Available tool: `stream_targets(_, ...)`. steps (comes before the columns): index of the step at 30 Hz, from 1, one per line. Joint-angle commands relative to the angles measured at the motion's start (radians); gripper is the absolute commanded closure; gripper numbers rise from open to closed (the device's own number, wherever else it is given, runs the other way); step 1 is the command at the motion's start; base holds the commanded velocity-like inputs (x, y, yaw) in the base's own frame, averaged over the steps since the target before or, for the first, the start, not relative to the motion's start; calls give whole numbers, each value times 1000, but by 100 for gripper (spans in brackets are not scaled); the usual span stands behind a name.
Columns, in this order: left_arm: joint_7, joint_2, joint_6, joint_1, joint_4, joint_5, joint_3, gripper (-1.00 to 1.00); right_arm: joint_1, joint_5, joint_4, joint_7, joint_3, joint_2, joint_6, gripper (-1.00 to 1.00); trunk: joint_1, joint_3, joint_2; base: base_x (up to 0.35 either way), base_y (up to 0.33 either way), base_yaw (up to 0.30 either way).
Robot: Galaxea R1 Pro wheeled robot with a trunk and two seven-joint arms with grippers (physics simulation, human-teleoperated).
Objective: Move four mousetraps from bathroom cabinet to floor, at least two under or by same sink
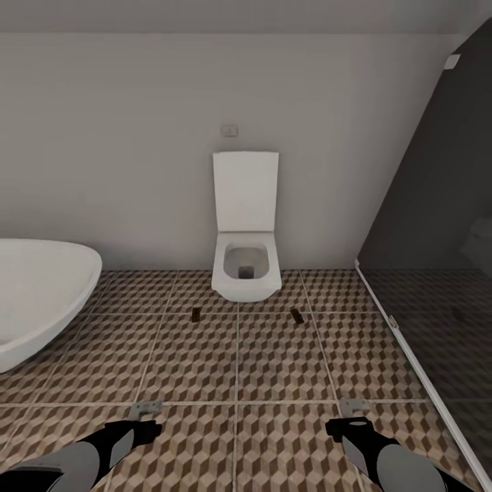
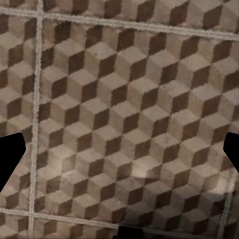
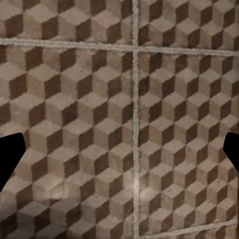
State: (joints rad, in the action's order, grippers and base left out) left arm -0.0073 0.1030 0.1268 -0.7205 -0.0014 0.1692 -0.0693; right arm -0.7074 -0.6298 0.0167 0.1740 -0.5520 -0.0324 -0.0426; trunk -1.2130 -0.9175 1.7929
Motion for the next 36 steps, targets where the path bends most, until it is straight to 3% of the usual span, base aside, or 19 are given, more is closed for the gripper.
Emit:
stream_targets(1, -1, 0, 4, 0, 0, 10, -7, -100, 1, -12, 0, 2, -6, 0, -2, -100, 4, 3, -7, 0, 0, 0)
stream_targets(19, 0, 0, 4, 3, -1, 15, -7, -100, 9, -19, 0, 7, -7, 1, 12, -100, 73, 60, -133, 0, 0, 0)
stream_targets(36, 0, 1, 4, 3, 0, 22, -7, -100, 9, -17, -1, 15, -8, 2, 40, -100, 138, 135, -252, 0, 0, 0)
